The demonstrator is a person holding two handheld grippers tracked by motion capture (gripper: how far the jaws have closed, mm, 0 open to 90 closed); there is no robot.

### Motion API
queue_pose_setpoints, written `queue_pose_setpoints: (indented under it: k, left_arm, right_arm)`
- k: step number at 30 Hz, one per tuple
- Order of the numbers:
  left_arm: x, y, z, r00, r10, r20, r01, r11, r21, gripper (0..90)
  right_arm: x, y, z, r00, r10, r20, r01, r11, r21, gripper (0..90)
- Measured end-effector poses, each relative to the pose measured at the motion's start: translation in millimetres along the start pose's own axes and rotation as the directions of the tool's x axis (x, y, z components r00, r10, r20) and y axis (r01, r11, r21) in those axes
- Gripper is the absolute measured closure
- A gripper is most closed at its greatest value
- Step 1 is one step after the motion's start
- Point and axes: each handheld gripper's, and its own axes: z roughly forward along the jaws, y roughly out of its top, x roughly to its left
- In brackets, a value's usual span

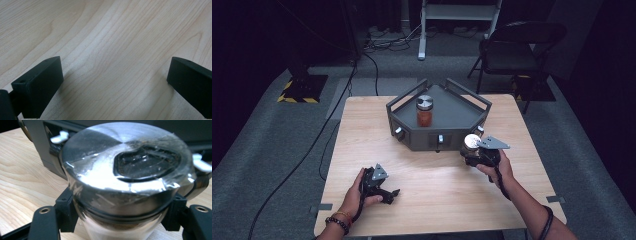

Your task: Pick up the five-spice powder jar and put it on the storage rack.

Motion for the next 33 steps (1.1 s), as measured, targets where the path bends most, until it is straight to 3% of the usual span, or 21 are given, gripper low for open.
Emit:
queue_pose_setpoints:
  k: [7, 17, 33]
  left_arm:
    - [-0.8, -0.7, -0.4, 1.0000, -0.001, -0.001, 0.001, 1.0000, -0.002, 0.4]
    - [-0.7, -0.7, -0.3, 1.0000, -0.001, -0.001, 0.001, 1.0000, -0.001, 0.4]
    - [-0.7, -0.6, -0.4, 1.0000, -0.001, -0.001, 0.001, 1.0000, -0.001, 0.3]
  right_arm:
    - [1.5, 12.4, -11.2, 0.9998, 0.021, -0.007, -0.021, 1.000, -0.020, 30.4]
    - [5.7, 44.0, -25.7, 0.9996, -0.024, 0.013, 0.024, 0.999, -0.032, 30.4]
    - [9.5, 84.6, -32.9, 0.9994, -0.028, 0.019, 0.029, 0.997, -0.071, 30.4]
